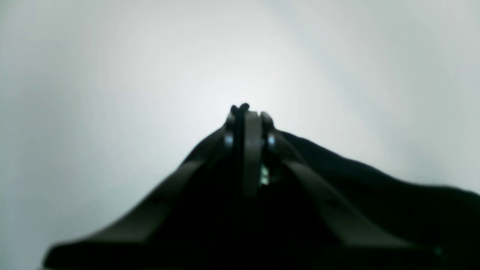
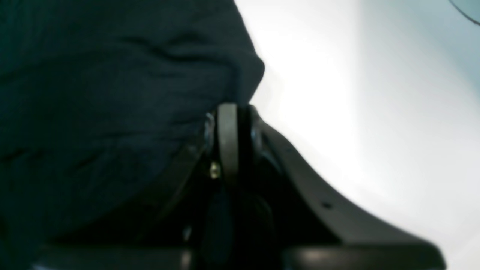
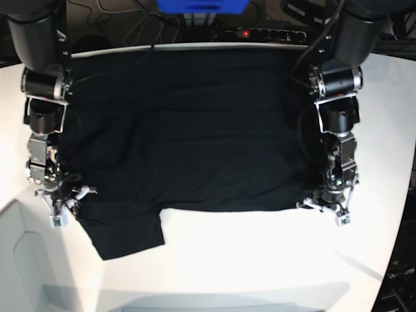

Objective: Fold the T-shirt properly
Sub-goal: 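Lift the hem and fold it over toward the collar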

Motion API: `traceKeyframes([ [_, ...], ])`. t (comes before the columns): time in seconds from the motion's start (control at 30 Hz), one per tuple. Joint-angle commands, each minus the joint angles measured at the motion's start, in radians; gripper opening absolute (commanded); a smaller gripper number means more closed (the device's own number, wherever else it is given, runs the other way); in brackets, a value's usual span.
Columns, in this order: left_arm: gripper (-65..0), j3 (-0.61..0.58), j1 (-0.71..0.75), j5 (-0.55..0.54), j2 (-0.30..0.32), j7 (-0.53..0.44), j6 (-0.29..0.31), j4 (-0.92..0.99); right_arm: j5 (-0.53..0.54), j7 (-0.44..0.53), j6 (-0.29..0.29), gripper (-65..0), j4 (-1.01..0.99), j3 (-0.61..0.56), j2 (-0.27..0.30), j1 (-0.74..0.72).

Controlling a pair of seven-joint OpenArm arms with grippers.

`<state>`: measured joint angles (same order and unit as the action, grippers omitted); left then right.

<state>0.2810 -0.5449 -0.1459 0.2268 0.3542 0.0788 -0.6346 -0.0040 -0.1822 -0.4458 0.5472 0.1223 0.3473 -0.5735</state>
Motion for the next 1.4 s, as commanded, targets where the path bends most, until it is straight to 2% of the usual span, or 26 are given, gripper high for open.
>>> traceKeyframes([
  [0.0,-65.0,0.004,-0.017,-0.005,0.009,-0.001,0.005,-0.061,0.003,0.013,-0.002,-65.0,0.046,0.003,0.003,-0.016],
  [0.1,-65.0,0.004,0.035,-0.005,0.009,0.053,0.005,-0.201,0.003,0.011,-0.002,-65.0,0.167,0.003,-0.006,0.045],
  [0.2,-65.0,0.004,0.096,-0.005,0.009,0.061,0.005,-0.305,0.003,0.005,-0.002,-65.0,0.297,0.009,-0.009,0.116],
  [0.5,-65.0,0.004,0.253,-0.007,0.007,0.062,0.0,-0.543,0.003,0.002,-0.006,-65.0,0.534,0.158,-0.03,0.254],
  [0.57,-65.0,0.004,0.297,-0.017,0.007,0.062,-0.003,-0.612,0.003,-0.024,-0.006,-65.0,0.597,0.178,-0.03,0.297],
  [0.77,-65.0,0.027,0.409,-0.168,0.015,0.064,-0.004,-0.764,0.003,-0.049,-0.008,-65.0,0.773,0.234,-0.055,0.409],
  [0.9,-65.0,0.074,0.495,-0.222,0.009,0.064,-0.004,-0.868,0.003,-0.049,-0.008,-65.0,0.87,0.251,-0.057,0.49],
  [1.37,-65.0,0.202,0.796,-0.467,0.009,0.064,-0.004,-1.103,0.003,-0.047,-0.008,-65.0,0.95,0.328,-0.058,0.637],
])
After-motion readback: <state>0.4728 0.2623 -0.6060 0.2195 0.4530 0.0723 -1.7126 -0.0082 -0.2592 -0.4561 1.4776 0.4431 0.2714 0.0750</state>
